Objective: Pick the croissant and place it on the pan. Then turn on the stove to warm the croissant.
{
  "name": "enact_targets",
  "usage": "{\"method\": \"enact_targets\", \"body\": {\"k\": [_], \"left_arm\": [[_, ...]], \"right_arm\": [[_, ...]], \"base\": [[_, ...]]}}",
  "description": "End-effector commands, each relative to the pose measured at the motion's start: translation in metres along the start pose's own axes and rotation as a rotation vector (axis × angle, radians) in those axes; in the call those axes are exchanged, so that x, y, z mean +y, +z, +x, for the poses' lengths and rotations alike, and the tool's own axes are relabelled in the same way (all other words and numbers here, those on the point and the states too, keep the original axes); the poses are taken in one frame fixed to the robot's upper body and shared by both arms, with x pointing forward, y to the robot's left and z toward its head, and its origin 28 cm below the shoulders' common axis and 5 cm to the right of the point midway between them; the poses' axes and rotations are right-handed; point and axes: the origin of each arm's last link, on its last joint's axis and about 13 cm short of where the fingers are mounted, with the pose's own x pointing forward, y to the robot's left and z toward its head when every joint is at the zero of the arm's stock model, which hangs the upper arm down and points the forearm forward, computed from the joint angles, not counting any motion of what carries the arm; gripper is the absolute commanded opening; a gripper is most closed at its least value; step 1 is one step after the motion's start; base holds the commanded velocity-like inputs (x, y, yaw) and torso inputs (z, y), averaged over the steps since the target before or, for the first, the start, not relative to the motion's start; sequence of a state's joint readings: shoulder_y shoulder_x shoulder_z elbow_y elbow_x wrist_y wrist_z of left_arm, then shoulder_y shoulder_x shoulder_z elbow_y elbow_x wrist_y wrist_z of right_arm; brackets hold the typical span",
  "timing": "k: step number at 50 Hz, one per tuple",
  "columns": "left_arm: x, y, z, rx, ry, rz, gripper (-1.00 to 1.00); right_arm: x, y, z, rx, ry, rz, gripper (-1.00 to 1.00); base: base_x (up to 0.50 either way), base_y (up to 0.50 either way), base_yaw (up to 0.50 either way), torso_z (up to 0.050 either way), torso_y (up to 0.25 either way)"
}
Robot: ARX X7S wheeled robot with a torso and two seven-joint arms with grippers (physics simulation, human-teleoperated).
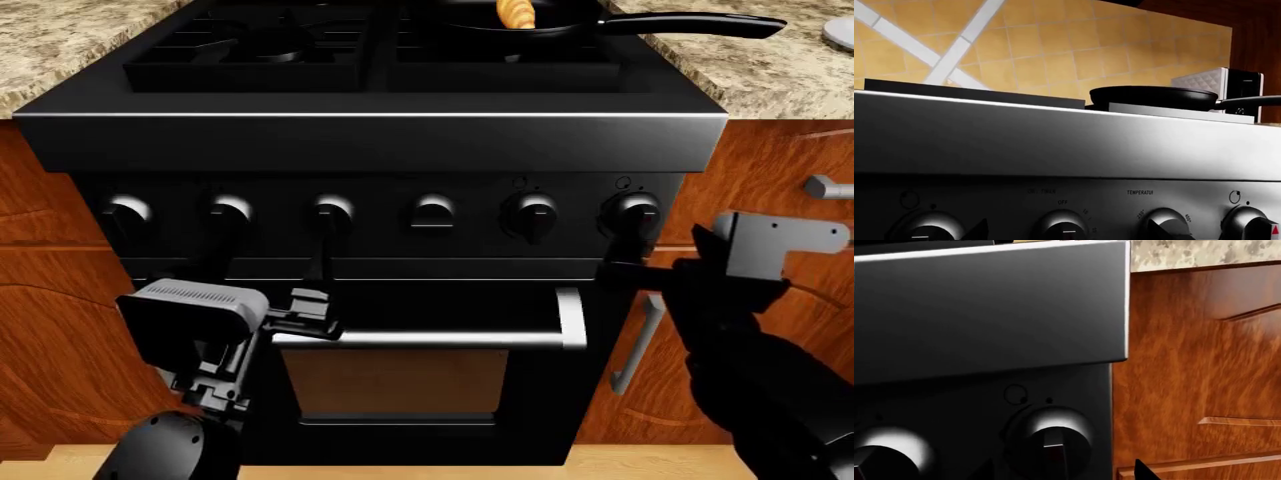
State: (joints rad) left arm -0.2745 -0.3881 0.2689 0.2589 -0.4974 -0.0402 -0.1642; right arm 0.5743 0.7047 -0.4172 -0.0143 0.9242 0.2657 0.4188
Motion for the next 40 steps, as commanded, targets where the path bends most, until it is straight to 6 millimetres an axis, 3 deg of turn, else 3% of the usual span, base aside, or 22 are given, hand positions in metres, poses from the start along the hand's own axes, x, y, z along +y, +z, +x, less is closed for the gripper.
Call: {"method": "enact_targets", "body": {"k": [1,40], "left_arm": [[0.0001,0.0002,0.0003,0.001,0.001,-0.002,1.0],[0.0003,-0.0003,0.0005,0.003,0.003,-0.003,1.0]], "right_arm": [[0.0,-0.0018,0.0057,0.011,0.01,0.0,1.0],[0.0011,-0.0066,0.014,0.043,0.027,-0.002,1.0]], "base": [[0.0,0.0,0.0,0.0,0.0],[0.0,0.0,0.0,0.0,0.0]]}}
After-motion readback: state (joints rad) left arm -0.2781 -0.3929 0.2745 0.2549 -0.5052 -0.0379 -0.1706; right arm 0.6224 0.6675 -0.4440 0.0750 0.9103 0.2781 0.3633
